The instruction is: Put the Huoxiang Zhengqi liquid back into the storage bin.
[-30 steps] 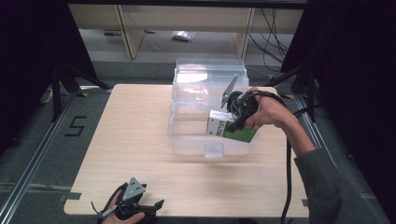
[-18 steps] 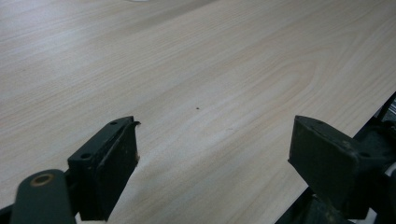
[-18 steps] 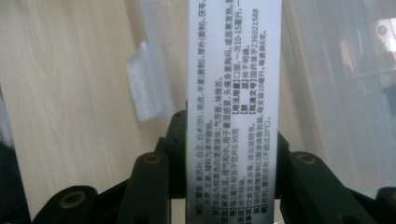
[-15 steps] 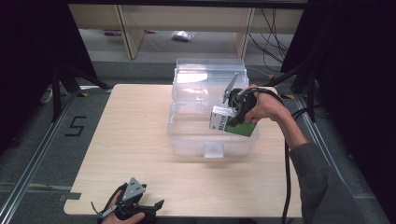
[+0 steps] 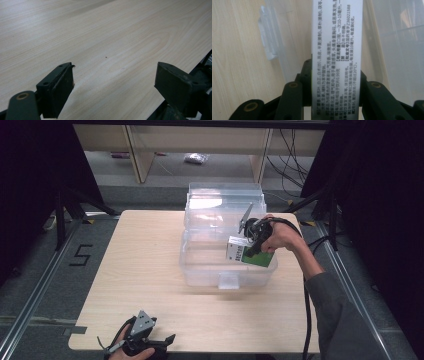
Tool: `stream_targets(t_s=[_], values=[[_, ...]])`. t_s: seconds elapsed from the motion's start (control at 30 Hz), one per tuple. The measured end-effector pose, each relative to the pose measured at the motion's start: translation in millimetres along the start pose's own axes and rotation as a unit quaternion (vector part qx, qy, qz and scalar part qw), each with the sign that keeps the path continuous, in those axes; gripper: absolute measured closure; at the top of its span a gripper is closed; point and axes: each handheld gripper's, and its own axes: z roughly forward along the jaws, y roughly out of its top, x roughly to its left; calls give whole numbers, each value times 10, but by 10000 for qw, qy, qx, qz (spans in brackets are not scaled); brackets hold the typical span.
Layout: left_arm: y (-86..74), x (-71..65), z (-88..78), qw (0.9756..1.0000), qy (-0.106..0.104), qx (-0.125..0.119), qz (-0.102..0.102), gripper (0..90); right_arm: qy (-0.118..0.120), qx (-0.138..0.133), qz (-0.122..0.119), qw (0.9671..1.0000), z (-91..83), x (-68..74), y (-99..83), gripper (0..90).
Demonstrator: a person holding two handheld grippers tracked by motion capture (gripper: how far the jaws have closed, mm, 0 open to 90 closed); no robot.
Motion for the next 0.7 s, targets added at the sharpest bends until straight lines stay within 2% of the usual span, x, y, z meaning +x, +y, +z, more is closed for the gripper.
stream_targets(t_s=[0.27,0.33,0.37,0.4,0.5,0.53,0.63,0.7], values=[[-1,-9,2,10000,-55,0,-26,149,37,118,51,9999,148,-15,-81,649],[-1,-2,8,10000,-3,24,-13,149,74,138,-28,9999,189,-26,-92,649],[-1,-2,8,10000,-3,29,-14,149,76,139,69,9998,214,-14,-99,649],[-2,-3,8,10000,-2,20,-17,149,75,132,-19,9999,231,-27,-101,649],[-3,-1,11,10000,3,6,-20,149,100,167,-73,9998,286,-36,-111,648],[-4,1,10,10000,7,15,-14,149,107,197,92,9997,294,-15,-113,648],[-5,1,10,10000,11,-2,-20,149,158,161,-58,9997,352,-36,-132,648],[-4,-7,2,10000,24,-4,-27,149,128,179,3,9998,365,-34,-144,648]])
